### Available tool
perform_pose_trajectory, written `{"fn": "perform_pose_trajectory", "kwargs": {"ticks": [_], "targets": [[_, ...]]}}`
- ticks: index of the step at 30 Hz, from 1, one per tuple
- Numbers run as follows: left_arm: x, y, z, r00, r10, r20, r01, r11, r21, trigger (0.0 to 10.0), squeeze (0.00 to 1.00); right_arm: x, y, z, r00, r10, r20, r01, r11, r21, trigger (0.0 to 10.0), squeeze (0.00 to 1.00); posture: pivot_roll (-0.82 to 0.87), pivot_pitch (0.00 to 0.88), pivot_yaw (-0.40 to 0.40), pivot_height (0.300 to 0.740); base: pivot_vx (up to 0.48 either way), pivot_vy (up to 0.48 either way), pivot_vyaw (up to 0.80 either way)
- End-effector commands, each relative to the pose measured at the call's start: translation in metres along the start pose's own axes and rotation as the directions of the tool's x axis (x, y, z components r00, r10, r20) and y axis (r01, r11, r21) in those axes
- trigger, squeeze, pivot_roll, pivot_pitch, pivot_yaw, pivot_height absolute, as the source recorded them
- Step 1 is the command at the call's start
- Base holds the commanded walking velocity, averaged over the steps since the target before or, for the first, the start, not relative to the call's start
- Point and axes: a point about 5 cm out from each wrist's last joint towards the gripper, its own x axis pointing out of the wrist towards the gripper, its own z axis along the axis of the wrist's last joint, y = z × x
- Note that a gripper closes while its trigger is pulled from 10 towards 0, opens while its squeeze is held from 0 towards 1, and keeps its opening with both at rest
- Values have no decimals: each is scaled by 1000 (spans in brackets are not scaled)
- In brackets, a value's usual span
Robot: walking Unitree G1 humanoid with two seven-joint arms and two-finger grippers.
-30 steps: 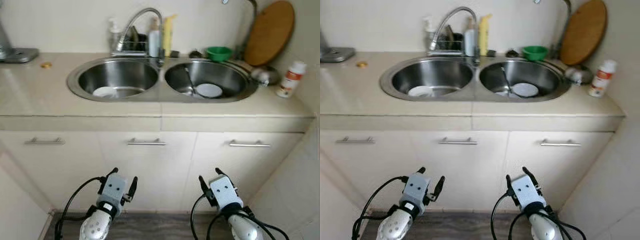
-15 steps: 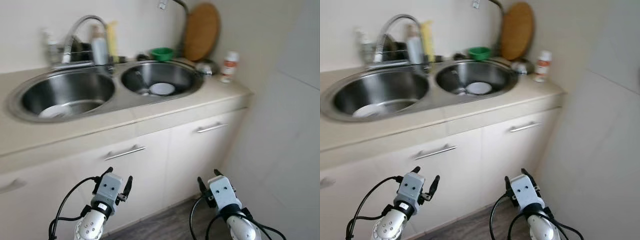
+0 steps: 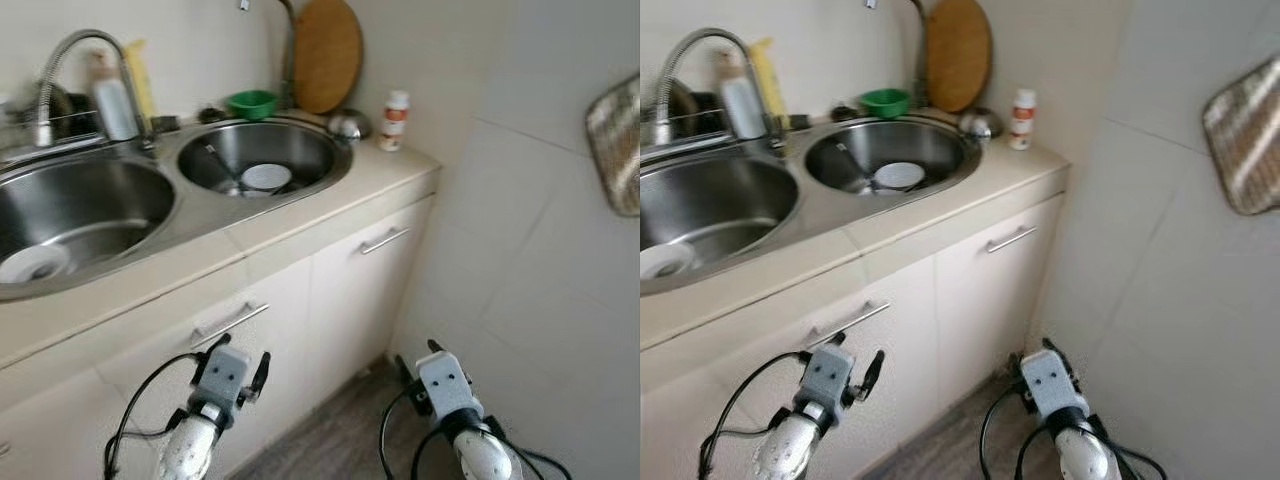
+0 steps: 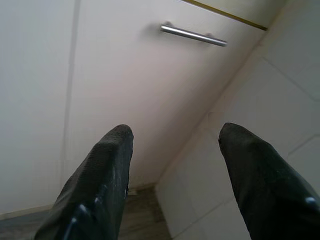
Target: Kitchen organization
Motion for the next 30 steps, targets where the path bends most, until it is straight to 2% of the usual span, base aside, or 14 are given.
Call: {"fn": "perform_pose_trajectory", "kwargs": {"ticks": [1, 4, 7, 18, 30], "targets": [[0, -1, -2, 1000, -4, -14, 4, 1000, 5, 10000, 0, 2, -3, 3, 1000, -6, 18, 6, 1000, -4, 10000, 0, 30, 0, -7, 740, 0, 0, 0], [0, -1, -2, 1000, -3, -15, 3, 1000, 4, 10000, 0, 2, -4, 3, 1000, -7, 15, 7, 1000, -1, 10000, 0, 29, 0, -7, 740, 0, 0, 0], [1, -1, -1, 1000, -2, -12, 2, 1000, 2, 10000, 0, 2, -4, 1, 1000, -13, 2, 13, 1000, 12, 10000, 0, 28, 0, -6, 740, 0, -480, -800], [1, 0, 1, 1000, 1, 13, 0, 1000, -14, 10000, 0, 3, -4, 1, 1000, -13, -3, 13, 1000, 15, 10000, 0, 29, 0, -5, 740, 0, 0, -800], [1, 0, -1, 1000, -9, -8, 9, 1000, 5, 10000, 0, 4, -4, 3, 1000, -13, 13, 13, 1000, 14, 10000, 0, 30, 0, -3, 740, 0, -40, -728]]}}
